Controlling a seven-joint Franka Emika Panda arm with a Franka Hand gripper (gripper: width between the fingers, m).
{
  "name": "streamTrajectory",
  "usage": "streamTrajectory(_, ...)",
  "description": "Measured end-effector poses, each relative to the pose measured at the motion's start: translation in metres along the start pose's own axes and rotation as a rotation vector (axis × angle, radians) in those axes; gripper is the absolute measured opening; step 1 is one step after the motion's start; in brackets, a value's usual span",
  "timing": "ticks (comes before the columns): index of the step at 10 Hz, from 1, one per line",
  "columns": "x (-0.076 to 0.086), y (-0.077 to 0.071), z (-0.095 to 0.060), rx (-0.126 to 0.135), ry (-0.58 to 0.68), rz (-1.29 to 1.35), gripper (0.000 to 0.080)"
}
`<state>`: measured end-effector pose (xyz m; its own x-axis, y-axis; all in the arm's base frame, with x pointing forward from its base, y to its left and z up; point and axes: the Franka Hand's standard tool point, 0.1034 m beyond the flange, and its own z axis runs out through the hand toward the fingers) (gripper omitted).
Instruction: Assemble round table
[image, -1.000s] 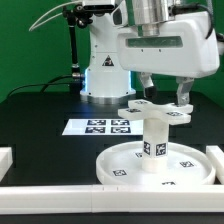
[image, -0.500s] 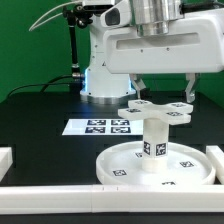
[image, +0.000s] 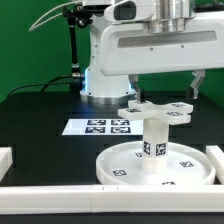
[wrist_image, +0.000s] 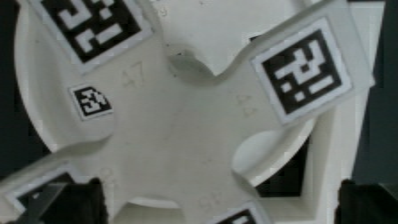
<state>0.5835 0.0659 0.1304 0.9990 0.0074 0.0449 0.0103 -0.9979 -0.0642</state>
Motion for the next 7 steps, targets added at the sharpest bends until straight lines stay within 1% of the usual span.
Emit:
streamTrajectory(4, 0.000, 0.005, 0.001, -0.001, -0.002, -0.312, 0.0649)
streamTrajectory(6, -0.001, 0.013, 0.002, -0.004, -0.026, -0.548, 0.0649)
streamTrajectory(7, -0.004, 0.015, 0.004, 0.003, -0.047, -0.671, 0.0649)
